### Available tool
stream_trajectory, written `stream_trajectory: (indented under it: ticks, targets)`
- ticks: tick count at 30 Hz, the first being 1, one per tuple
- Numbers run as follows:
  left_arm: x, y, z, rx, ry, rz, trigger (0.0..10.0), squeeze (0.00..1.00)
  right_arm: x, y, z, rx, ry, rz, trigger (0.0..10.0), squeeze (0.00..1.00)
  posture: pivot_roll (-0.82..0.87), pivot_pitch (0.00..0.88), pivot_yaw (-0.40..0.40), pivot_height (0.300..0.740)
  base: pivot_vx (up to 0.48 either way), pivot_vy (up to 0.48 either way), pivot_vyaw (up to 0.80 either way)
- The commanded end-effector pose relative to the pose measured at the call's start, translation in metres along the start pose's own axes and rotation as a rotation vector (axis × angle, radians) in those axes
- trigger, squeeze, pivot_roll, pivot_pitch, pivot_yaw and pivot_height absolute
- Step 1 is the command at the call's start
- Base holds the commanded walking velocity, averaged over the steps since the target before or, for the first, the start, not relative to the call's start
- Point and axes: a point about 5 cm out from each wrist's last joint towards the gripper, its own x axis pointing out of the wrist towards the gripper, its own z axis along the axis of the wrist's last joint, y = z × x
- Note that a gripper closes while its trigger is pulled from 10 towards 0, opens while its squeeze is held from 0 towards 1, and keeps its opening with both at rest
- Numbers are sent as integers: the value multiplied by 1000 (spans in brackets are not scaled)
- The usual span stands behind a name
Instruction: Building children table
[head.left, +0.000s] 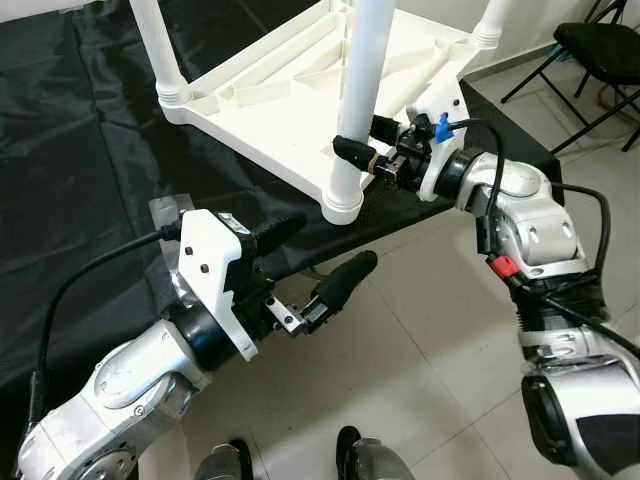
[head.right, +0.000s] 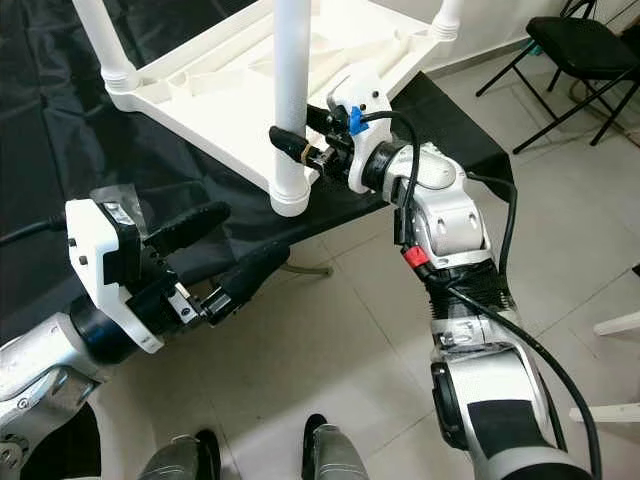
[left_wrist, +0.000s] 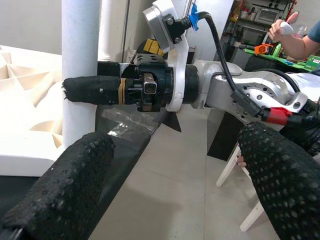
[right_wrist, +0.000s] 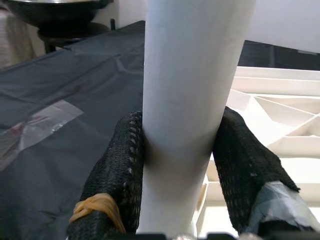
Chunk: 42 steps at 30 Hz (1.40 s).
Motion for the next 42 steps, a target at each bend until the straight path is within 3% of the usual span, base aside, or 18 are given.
stream_trajectory:
  ticks: [1,7,10,11,12,13,14,15,17,19,21,25,26,27,28,29,34,42]
  targets:
    - [-1,-7,1,-5,-4,-23,10000,0,2,-1,9,-41,-25,14,0,0,64,300,-71,740,0,0,0]
    - [-3,-8,0,-11,2,-18,10000,0,-7,-17,13,-102,38,-51,0,0,54,314,-73,740,0,0,0]
    - [-4,-9,-1,-9,5,-13,10000,0,-25,-23,-5,-55,133,-376,0,0,54,313,-99,740,0,0,0]
    - [-4,-9,-1,-9,5,-13,10000,0,-25,-23,-5,-55,133,-376,0,0,54,313,-99,740,0,0,0]
    - [-5,-8,-1,-6,5,-5,10000,0,-35,-9,-26,23,136,-620,0,0,67,314,-110,740,0,0,0]
    - [-5,-8,-1,-6,5,-5,10000,0,-35,-9,-26,23,136,-620,0,0,67,314,-110,740,0,0,0]
    - [-5,-7,-1,-1,7,-1,10000,0,-41,17,-55,97,176,-765,0,0,68,306,-98,740,0,0,0]
    - [-5,-7,-1,-1,7,-1,10000,0,-41,17,-55,97,176,-765,0,0,68,306,-98,740,0,0,0]
    - [-4,-5,-1,3,8,4,10000,0,-42,50,-83,194,217,-882,0,0,75,305,-87,740,0,0,0]
    - [-4,-4,-1,5,10,-4,10000,0,-29,57,-87,210,219,-859,0,0,69,303,-71,740,0,0,0]
    - [-3,-1,0,10,11,-20,10000,0,7,69,-82,247,188,-772,0,0,64,291,-59,740,0,0,0]
    - [-3,-1,0,9,10,-28,10000,0,31,80,-70,282,167,-683,0,0,56,289,-58,740,0,0,0]
    - [-3,-1,0,9,9,-28,10000,0,34,82,-67,290,167,-670,1843,0,56,289,-57,740,0,0,0]
    - [-2,-2,0,5,5,-32,10000,0,33,84,-61,302,173,-665,10000,0,52,291,-59,740,0,0,0]
    - [-2,-2,0,5,5,-32,10000,0,33,84,-61,302,173,-665,10000,0,52,291,-59,740,0,0,0]
    - [-1,-3,0,4,4,-33,10000,0,31,85,-53,303,162,-619,10000,973,54,297,-56,740,0,0,0]
    - [-2,-5,-1,-2,7,-32,10000,0,13,76,-9,311,-81,-255,10000,1000,46,308,-63,740,0,0,0]
    - [-1,-6,-1,-9,6,-30,10000,0,-6,47,-7,161,-64,-182,10000,1000,41,316,-67,740,0,0,0]
